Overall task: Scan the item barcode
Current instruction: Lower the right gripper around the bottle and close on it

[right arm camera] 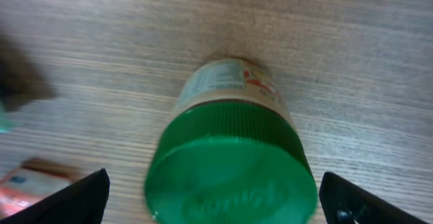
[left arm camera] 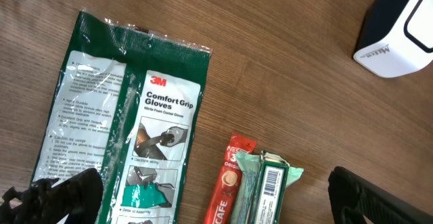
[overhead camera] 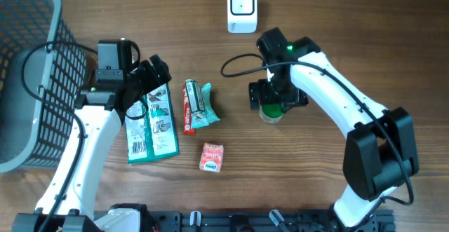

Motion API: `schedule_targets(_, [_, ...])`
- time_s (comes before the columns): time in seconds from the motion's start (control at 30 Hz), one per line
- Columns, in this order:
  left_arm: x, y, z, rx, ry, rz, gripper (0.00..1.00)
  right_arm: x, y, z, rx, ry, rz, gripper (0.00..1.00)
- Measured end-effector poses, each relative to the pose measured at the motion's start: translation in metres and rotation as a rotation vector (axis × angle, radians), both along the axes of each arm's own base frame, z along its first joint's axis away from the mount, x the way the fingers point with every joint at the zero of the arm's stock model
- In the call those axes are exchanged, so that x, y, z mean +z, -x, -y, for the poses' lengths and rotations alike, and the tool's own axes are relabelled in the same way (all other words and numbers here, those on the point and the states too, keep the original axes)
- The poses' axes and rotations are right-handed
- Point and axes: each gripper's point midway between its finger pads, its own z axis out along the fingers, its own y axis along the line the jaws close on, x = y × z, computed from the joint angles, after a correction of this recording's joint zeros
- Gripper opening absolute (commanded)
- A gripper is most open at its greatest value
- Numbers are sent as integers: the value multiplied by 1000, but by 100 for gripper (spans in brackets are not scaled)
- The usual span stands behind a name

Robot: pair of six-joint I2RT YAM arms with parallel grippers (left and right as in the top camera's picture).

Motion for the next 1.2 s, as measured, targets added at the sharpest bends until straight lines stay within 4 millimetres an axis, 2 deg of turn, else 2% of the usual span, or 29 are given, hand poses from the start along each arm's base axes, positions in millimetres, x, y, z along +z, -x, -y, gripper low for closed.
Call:
schedule_targets(0.13, [0, 0, 0, 0, 0, 0, 100, -16, 1, 1, 0, -3, 11, 100])
schedule_targets(0.3, [0, 0, 0, 0, 0, 0, 100, -23, -1, 1, -6, -3, 27, 91])
schedule_targets(0.47, [0, 0, 0, 0, 0, 0, 100, -23, -1, 2, -55, 1, 26, 73])
schedule_targets(0.5, [0, 0, 0, 0, 0, 0, 100, -23, -1, 2, -81, 2, 25, 72])
schedule_targets(0.63, [0, 0, 0, 0, 0, 0, 100, -23, -3, 0, -206, -2, 23, 72])
schedule_targets(0.83, [0, 0, 0, 0, 0, 0, 100, -21, -11, -19, -347, -101, 20, 74])
schedule_targets(0.87, [0, 0, 0, 0, 0, 0, 100, -20, -11, -20, -362, -110, 16, 78])
schedule_targets(0.9, [0, 0, 0, 0, 0, 0, 100, -20, -11, -22, -370, -117, 11, 93])
schedule_targets(0.93, [0, 0, 0, 0, 0, 0, 100, -20, -11, -23, -368, -122, 11, 100])
schedule_targets(1.2, [0, 0, 0, 0, 0, 0, 100, -19, -18, -30, -242, -164, 47, 99])
